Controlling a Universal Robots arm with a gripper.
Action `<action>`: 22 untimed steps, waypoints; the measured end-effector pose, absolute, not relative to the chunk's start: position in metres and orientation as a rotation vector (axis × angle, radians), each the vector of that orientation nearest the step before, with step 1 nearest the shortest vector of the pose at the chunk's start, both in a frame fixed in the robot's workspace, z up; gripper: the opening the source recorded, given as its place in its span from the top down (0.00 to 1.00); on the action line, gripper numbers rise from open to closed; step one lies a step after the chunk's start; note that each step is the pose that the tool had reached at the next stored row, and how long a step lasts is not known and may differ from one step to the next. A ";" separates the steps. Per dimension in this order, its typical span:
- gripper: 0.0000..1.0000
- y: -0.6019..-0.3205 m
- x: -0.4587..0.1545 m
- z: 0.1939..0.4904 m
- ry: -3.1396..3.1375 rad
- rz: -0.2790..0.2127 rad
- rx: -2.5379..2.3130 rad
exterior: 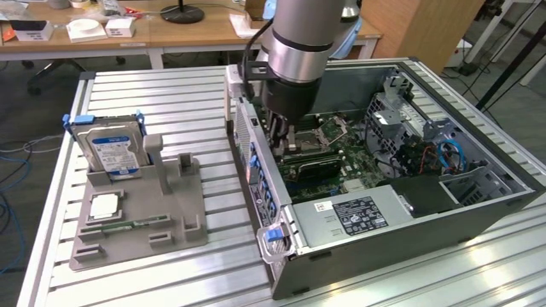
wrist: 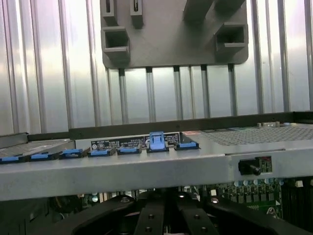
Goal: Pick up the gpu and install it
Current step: 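Press down on the gpu until it lock into place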
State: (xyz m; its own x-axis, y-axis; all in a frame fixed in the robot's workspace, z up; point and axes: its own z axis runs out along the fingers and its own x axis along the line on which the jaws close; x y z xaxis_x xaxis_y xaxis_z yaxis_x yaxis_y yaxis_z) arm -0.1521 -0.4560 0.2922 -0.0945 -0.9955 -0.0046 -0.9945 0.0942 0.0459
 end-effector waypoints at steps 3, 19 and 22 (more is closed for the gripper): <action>0.89 -0.456 -0.141 0.292 -2.303 -0.058 2.097; 0.89 -0.456 -0.079 0.277 -2.308 -0.039 2.104; 0.89 -0.456 -0.068 0.273 -2.310 -0.036 2.105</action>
State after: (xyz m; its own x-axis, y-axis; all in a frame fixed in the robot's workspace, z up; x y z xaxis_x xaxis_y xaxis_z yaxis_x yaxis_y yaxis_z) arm -0.0680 -0.4560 0.2727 -0.0927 -0.9957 -0.0031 -0.9953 0.0925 0.0279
